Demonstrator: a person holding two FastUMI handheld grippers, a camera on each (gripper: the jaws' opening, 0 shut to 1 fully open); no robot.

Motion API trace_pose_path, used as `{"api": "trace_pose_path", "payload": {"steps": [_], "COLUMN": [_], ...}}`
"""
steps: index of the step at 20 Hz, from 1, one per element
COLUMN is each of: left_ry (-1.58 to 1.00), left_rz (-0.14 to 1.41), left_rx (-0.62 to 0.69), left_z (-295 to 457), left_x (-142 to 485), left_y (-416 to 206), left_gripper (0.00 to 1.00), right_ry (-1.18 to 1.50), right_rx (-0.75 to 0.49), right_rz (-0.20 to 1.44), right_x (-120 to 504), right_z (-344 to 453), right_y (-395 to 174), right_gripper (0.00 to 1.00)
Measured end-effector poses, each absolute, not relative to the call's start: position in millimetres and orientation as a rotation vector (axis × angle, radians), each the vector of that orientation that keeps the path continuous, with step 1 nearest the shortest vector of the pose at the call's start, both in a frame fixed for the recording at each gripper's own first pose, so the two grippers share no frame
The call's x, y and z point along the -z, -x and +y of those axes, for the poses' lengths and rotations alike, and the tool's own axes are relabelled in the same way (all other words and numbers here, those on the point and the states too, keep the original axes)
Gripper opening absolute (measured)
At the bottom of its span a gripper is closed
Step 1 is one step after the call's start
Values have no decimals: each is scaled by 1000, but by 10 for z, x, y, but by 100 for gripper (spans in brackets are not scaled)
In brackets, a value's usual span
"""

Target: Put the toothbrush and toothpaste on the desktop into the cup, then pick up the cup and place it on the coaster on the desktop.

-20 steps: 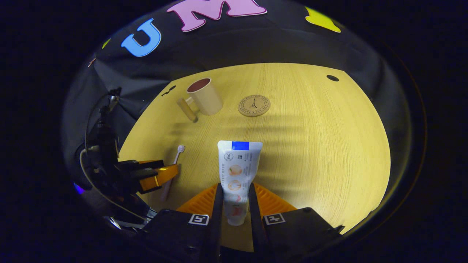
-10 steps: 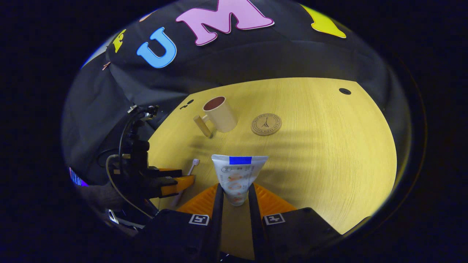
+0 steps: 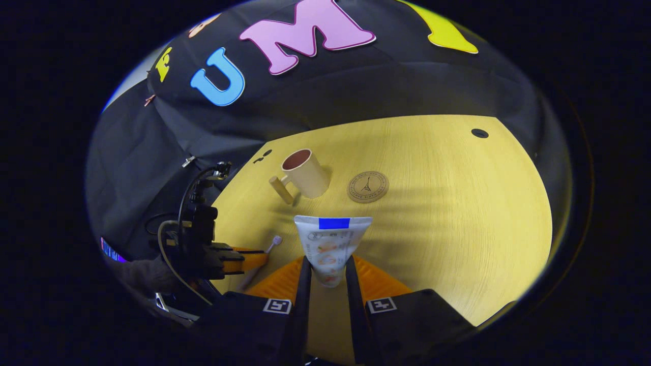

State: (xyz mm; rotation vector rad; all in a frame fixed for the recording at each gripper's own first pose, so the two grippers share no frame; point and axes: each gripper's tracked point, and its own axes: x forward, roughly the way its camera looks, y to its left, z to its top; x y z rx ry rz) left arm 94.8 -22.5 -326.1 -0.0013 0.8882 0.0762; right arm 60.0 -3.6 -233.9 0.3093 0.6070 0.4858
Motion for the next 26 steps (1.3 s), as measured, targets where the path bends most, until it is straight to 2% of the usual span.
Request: {"api": "trace_pose_path", "payload": {"steps": [6, 15, 20, 26], "left_ry": [71, 111, 158, 167], "left_rz": [841, 607, 447, 331], "left_rx": [20, 170, 204, 198], "left_z": [-274, -292, -194, -5], "left_x": [3101, 2271, 1545, 1015], "left_y": [-924, -832, -728, -684], "left_gripper": [6, 7, 6, 6], "right_ry": [-311, -329, -305, -274], "right_rx": [-418, -358, -364, -376], "right_rz": [553, 461, 361, 257], "right_x": [2052, 1482, 957, 568], "right_z": [31, 388, 659, 969], "right_y": [-624, -746, -1049, -1598], "right_gripper": [39, 39, 39, 39]}}
